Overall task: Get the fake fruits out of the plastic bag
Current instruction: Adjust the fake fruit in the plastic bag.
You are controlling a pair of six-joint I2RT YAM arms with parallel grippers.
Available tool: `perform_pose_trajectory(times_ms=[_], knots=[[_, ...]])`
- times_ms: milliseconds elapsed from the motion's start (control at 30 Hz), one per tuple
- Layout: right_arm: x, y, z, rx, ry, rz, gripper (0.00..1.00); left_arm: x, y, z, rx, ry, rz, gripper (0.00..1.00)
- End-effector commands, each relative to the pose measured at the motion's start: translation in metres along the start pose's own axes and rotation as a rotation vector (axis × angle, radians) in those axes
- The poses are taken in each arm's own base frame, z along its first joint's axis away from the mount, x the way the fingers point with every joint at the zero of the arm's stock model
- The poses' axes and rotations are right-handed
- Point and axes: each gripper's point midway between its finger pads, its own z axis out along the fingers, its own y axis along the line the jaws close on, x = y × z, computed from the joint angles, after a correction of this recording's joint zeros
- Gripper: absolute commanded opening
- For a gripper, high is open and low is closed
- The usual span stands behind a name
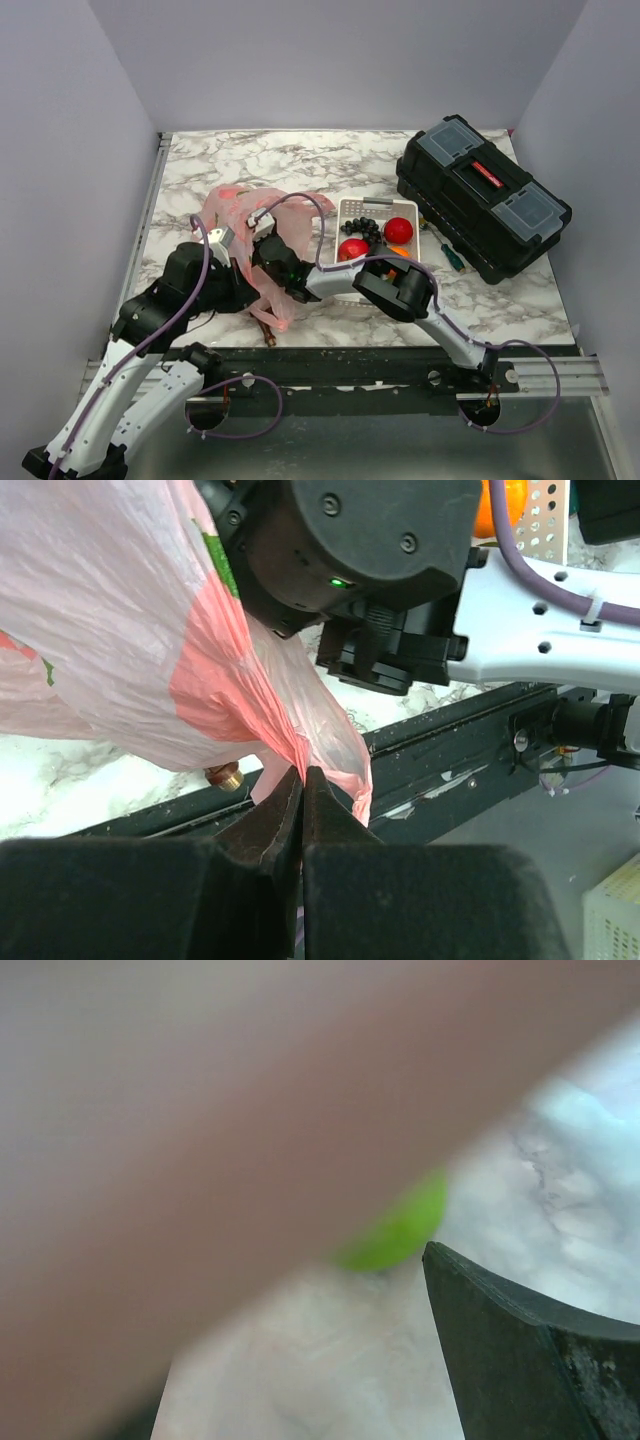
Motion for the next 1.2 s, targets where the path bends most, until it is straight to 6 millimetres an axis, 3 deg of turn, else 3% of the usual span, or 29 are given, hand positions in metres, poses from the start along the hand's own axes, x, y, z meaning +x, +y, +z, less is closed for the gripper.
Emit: perform_pose_trajectory(times_ms=[0,300,400,467,567,667,733,833,933,1033,1167], knots=[[0.009,-0.011,0.014,0.048,-0.002,-0.050,1.00,0.005,-0.005,0.003,0.034,0.034,0.004,0.00],[0.043,-0.018,0.054,0.075,0.119,-0.084,1.00,0.004,-0.017,0.006,0.100,0.037,0.000,0.00],[0.060,-0.034,0.066,0.133,0.171,-0.056,1.00,0.004,-0.019,0.006,0.109,0.043,-0.002,0.00],[0.061,-0.044,0.071,0.175,0.173,-0.030,0.97,0.006,-0.019,0.005,0.111,0.046,0.000,0.00],[0.051,-0.059,0.073,0.249,0.145,0.000,0.89,0.007,-0.018,0.003,0.110,0.047,0.002,0.00],[0.043,-0.082,0.071,0.329,0.137,0.048,0.65,0.007,-0.016,0.001,0.103,0.038,0.010,0.00],[0.035,-0.093,0.067,0.351,0.134,0.082,0.57,0.008,-0.013,0.001,0.087,0.036,0.014,0.00],[0.024,-0.110,0.053,0.409,0.119,0.082,0.35,0.009,-0.008,0.001,0.066,0.036,0.018,0.00],[0.001,-0.118,0.037,0.426,0.066,0.028,0.33,0.010,-0.006,0.003,0.057,0.040,0.023,0.00],[-0.010,-0.130,0.020,0.461,0.055,-0.041,0.31,0.009,-0.002,0.003,0.034,0.041,0.034,0.00],[-0.030,-0.127,0.004,0.419,0.032,-0.090,0.29,0.008,0.012,0.005,-0.040,0.035,0.044,0.00]])
